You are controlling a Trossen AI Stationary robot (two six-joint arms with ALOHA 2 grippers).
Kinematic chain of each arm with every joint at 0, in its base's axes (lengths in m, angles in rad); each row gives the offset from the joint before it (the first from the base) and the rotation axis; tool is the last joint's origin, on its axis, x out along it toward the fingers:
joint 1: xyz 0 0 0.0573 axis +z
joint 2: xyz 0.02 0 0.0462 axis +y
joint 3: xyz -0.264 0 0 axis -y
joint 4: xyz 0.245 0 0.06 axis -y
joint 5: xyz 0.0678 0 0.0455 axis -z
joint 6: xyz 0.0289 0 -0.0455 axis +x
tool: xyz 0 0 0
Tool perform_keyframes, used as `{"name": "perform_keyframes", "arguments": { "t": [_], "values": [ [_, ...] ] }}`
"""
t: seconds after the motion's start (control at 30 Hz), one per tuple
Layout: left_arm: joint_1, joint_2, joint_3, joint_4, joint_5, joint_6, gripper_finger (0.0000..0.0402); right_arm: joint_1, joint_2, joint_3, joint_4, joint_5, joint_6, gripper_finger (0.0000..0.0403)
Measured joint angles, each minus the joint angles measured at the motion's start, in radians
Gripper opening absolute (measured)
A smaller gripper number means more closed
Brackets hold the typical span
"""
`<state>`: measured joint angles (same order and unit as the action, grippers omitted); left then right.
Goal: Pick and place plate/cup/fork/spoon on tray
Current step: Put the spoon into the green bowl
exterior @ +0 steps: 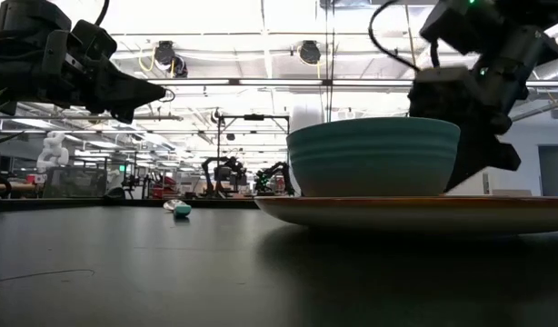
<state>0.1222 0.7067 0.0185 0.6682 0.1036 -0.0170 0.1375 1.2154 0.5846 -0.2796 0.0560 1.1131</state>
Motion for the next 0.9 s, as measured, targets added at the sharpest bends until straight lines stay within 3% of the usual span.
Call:
{"name": "perform_keyframes", "arguments": {
  "t": [0.3, 0.43, 0.53, 0.9],
  "values": [
    [0.000, 0.000, 0.000, -0.006, 0.000, 0.000, 0.0031, 0.001, -0.193, 0.002, -0.045, 0.092, -0.257, 0.0107],
    [0.000, 0.000, 0.000, -0.007, 0.000, 0.000, 0.0031, 0.002, -0.293, -0.001, -0.065, 0.179, -0.403, 0.0064],
    [0.000, 0.000, 0.000, -0.007, 0.000, 0.000, 0.0031, 0.001, -0.362, -0.025, -0.050, 0.185, -0.522, 0.0016],
    [0.000, 0.000, 0.000, -0.007, 0.000, 0.012, 0.0031, -0.001, -0.512, -0.304, 0.371, 0.182, -0.811, 0.0001]
  ]
}}
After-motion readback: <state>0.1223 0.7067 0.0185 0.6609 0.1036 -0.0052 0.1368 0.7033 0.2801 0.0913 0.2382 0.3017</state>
